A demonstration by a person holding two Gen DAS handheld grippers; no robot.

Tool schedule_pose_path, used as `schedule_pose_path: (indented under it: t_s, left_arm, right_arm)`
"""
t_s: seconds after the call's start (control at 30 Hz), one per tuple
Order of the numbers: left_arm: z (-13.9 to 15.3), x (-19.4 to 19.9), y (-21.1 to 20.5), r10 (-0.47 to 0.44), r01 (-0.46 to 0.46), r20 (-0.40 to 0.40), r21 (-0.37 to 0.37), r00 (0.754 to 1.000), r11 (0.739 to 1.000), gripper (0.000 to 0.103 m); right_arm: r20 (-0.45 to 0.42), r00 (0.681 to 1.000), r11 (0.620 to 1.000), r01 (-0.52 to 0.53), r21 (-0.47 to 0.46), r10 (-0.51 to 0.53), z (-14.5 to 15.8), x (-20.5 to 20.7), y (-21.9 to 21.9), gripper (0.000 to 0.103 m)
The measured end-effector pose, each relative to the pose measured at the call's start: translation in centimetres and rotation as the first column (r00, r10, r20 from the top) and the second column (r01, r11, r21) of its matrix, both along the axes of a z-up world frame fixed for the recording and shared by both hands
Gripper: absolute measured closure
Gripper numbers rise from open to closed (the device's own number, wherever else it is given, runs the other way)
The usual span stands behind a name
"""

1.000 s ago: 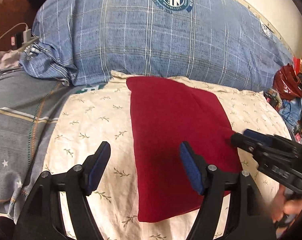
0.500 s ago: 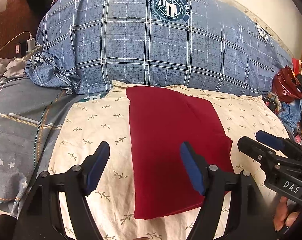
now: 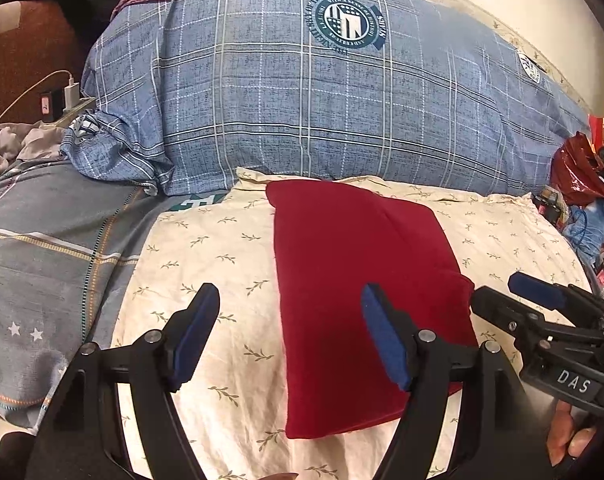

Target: Fold small clothes

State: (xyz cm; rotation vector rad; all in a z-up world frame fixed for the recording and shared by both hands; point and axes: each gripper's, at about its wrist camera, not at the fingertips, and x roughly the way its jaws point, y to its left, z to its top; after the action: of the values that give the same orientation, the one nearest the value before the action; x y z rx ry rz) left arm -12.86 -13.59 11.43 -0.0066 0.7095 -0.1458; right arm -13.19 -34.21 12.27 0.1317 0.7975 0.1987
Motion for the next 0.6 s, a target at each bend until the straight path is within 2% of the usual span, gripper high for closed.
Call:
schedule_pose_path:
  t_s: [0.6]
  left_arm:
    - [-0.2,0.4,0.3,0.015,-0.015,-0.004,-0.005,1.0,1.0,0.03]
  right_arm:
    - [-0.027,0.999,1.0,-0.02,-0.016,0.02,-1.0,0.3,1.4,0.034]
